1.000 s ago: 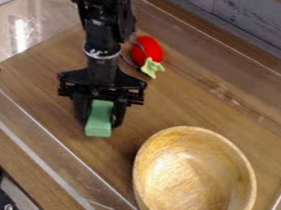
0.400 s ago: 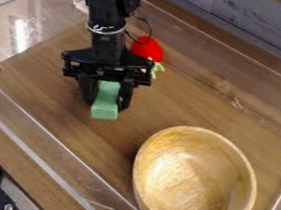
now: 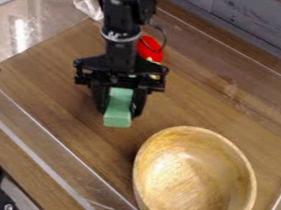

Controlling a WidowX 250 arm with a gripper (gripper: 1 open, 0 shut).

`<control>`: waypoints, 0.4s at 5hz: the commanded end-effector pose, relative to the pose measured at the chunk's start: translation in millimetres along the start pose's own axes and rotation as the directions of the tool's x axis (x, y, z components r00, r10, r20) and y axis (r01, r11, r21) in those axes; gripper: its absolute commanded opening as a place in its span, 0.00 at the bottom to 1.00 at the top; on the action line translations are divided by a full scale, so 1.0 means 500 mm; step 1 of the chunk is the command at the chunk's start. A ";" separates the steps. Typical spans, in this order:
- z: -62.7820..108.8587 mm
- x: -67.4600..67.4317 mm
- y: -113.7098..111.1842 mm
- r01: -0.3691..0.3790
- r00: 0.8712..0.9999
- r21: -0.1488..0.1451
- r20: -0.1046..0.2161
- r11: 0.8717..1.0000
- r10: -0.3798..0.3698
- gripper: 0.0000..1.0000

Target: Put the green block in the brown bowl

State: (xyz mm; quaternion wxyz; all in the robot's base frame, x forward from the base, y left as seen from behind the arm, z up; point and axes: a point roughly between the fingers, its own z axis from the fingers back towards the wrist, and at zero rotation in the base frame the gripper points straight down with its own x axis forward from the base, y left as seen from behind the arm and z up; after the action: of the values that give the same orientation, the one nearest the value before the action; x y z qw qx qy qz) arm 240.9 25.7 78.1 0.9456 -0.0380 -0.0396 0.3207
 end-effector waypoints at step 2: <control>0.073 -0.046 -0.075 -0.093 0.993 -0.028 0.068 0.995 0.095 0.00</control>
State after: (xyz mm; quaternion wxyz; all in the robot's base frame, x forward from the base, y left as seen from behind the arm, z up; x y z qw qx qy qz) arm 238.3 -18.0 105.4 0.9295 -0.0329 -0.0532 0.3636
